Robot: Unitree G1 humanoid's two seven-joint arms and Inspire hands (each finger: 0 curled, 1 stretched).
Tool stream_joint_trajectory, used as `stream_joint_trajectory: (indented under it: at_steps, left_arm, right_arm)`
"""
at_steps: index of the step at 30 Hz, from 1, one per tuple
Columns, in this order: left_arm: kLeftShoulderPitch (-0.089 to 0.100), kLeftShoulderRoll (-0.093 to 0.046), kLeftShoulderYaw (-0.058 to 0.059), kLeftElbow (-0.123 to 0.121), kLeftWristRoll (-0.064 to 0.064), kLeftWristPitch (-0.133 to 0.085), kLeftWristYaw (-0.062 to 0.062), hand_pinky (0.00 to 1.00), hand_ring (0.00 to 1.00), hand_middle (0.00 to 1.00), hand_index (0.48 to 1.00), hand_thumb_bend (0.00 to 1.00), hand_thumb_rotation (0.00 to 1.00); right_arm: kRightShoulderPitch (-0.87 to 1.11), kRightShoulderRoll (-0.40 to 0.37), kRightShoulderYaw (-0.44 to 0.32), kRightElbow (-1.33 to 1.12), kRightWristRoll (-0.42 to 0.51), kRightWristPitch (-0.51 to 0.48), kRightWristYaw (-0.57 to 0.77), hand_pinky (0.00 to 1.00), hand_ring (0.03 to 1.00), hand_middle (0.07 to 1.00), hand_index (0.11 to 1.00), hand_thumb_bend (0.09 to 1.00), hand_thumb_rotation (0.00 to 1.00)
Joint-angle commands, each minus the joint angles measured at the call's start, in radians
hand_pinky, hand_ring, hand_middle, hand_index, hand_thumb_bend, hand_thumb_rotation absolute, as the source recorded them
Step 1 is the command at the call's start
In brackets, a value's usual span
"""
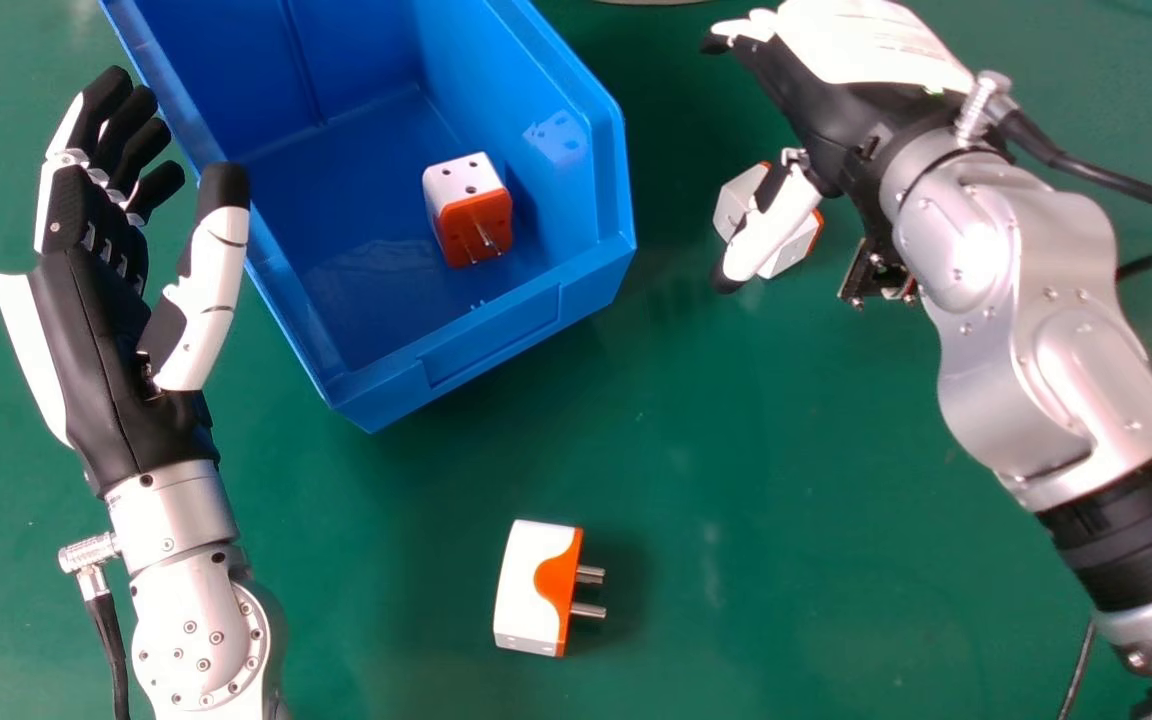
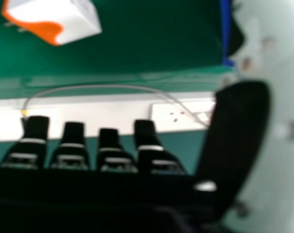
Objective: Pick all objects and put in blue box
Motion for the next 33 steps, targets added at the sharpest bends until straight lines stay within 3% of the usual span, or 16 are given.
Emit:
stream_joint_trajectory:
  at_steps: [1, 5, 12, 18, 21, 28, 32, 33]
  left_arm:
    - [0.0, 0.003, -0.004, 0.0, 0.005, -0.024, 0.0, 0.78, 0.81, 0.82, 0.81, 0.66, 0.45]
    - [-0.001, 0.001, -0.004, 0.0, 0.001, -0.023, -0.002, 0.78, 0.81, 0.82, 0.808, 0.66, 0.45]
    - [-0.005, 0.003, -0.002, 0.007, 0.005, -0.027, 0.003, 0.77, 0.81, 0.82, 0.807, 0.66, 0.45]
    - [-0.005, 0.003, -0.002, 0.002, -0.007, -0.026, -0.007, 0.78, 0.81, 0.83, 0.807, 0.67, 0.46]
    - [-0.004, 0.003, -0.002, 0.002, 0.0, -0.025, -0.001, 0.78, 0.81, 0.83, 0.809, 0.67, 0.46]
    - [-0.005, 0.003, -0.003, 0.004, 0.002, -0.029, -0.001, 0.78, 0.81, 0.82, 0.807, 0.67, 0.46]
    - [-0.006, 0.0, -0.005, 0.004, 0.002, -0.027, 0.0, 0.78, 0.81, 0.83, 0.809, 0.66, 0.45]
    - [-0.006, 0.0, -0.005, 0.005, 0.008, -0.027, 0.005, 0.78, 0.81, 0.82, 0.809, 0.66, 0.45]
  right_arm:
    - [-0.044, 0.005, 0.01, 0.034, -0.011, -0.021, -0.019, 0.89, 0.943, 0.961, 0.88, 0.965, 0.11]
    - [-0.063, 0.013, 0.028, 0.099, -0.014, -0.05, -0.046, 0.89, 0.949, 0.968, 0.878, 0.959, 0.1]
    - [-0.094, 0.007, 0.044, 0.195, -0.005, -0.116, -0.061, 0.89, 0.955, 0.973, 0.879, 0.952, 0.09]
    - [-0.127, -0.011, 0.061, 0.244, -0.014, -0.13, -0.02, 0.9, 0.974, 0.991, 0.902, 0.945, 0.1]
    - [-0.143, -0.017, 0.067, 0.266, -0.016, -0.127, -0.006, 0.91, 0.981, 0.994, 0.909, 0.942, 0.09]
    - [-0.169, -0.036, 0.081, 0.295, -0.017, -0.149, 0.027, 0.93, 0.996, 0.999, 0.926, 0.921, 0.06]
    - [-0.167, -0.06, 0.102, 0.318, -0.027, -0.222, -0.014, 0.92, 0.997, 1.0, 0.929, 0.922, 0.05]
    - [-0.167, -0.066, 0.108, 0.326, -0.03, -0.245, -0.027, 0.91, 0.996, 1.0, 0.929, 0.923, 0.05]
